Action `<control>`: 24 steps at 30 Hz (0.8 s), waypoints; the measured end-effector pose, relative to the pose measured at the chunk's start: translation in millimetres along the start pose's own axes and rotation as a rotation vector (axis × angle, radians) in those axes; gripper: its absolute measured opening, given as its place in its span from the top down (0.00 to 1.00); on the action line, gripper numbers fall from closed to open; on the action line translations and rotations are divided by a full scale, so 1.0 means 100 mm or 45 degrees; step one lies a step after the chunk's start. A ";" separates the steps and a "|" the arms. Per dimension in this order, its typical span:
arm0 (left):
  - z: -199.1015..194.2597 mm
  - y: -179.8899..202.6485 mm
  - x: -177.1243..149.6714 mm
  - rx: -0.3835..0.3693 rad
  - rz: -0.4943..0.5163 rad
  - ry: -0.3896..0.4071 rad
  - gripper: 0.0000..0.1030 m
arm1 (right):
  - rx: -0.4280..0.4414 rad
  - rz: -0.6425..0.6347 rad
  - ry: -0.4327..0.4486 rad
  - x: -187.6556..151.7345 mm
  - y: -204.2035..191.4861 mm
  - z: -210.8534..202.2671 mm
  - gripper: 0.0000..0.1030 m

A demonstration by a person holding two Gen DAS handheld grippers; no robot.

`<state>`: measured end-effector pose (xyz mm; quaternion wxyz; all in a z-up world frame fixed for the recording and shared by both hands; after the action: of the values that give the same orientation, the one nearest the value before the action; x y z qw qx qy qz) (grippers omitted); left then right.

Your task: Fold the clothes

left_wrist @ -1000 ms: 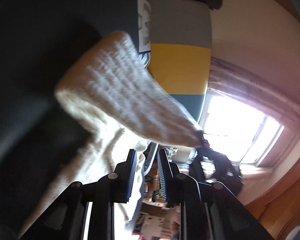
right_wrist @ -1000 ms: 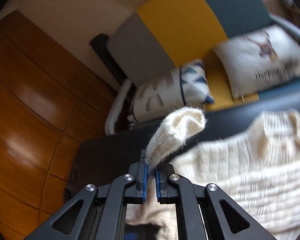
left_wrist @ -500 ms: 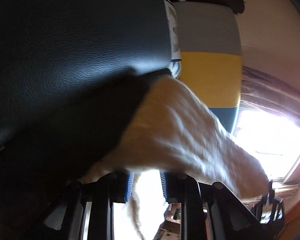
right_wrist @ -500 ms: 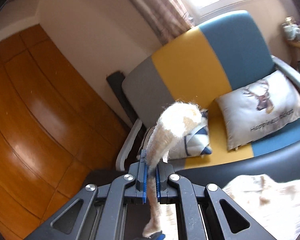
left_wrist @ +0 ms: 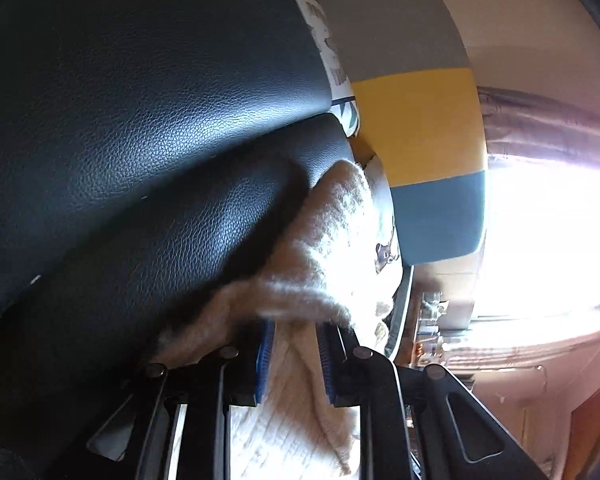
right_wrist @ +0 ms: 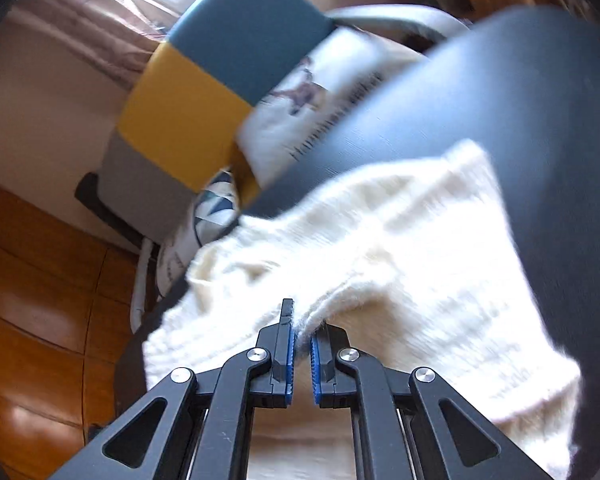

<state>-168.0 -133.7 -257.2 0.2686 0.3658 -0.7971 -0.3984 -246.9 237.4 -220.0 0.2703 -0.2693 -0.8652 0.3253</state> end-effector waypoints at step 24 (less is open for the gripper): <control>0.15 0.34 0.00 0.028 0.153 -0.038 0.93 | 0.096 0.125 0.080 0.26 0.15 -0.04 0.92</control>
<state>-191.1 -113.4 -236.9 0.2760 0.3142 -0.8259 -0.3782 -258.8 265.4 -220.2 0.2908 -0.3112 -0.8292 0.3619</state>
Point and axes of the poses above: each gripper's, at about its wrist camera, not at the fingertips, and z roughly the way its jaws point, y to its right, x to its top, the point moved 9 cm from there along z, roughly the way its jaws point, and after that the axes turned 7 degrees about z, right-handed, at the moved point
